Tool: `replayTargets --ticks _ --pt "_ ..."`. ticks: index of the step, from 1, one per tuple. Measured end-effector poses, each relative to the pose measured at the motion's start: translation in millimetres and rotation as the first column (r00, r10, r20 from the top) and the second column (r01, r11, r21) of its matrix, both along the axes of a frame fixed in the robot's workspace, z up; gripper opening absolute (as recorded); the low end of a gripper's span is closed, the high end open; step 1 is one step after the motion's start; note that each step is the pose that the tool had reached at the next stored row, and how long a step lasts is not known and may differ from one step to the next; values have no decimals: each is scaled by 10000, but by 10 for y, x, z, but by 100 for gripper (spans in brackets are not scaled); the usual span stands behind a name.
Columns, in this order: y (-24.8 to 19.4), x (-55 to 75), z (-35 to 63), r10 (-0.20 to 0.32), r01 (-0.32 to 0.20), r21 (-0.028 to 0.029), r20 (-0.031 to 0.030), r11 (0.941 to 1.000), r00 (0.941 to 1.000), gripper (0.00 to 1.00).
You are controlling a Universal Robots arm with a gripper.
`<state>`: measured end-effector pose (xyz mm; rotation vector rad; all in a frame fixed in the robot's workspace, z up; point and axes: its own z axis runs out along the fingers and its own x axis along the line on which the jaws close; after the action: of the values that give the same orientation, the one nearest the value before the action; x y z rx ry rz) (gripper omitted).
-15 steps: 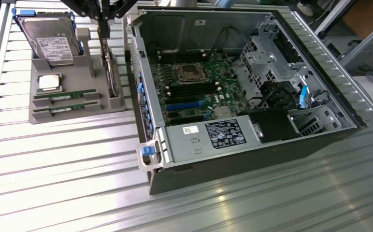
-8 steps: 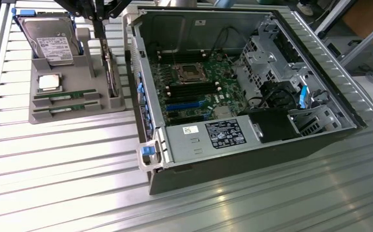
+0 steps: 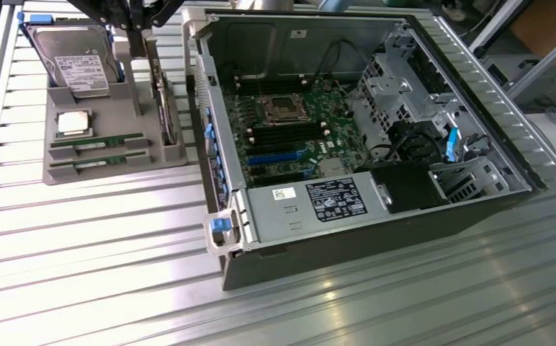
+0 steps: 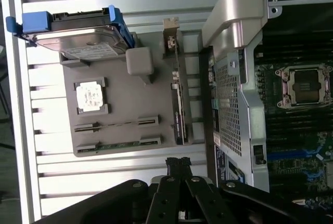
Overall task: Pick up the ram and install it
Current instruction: 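Reach for the ram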
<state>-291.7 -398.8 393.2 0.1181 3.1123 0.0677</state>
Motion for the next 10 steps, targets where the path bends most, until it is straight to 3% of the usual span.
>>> replayTargets --ticks 10 --pt "0 -107 0 1 -1 -1 -1 10000 10000 11"
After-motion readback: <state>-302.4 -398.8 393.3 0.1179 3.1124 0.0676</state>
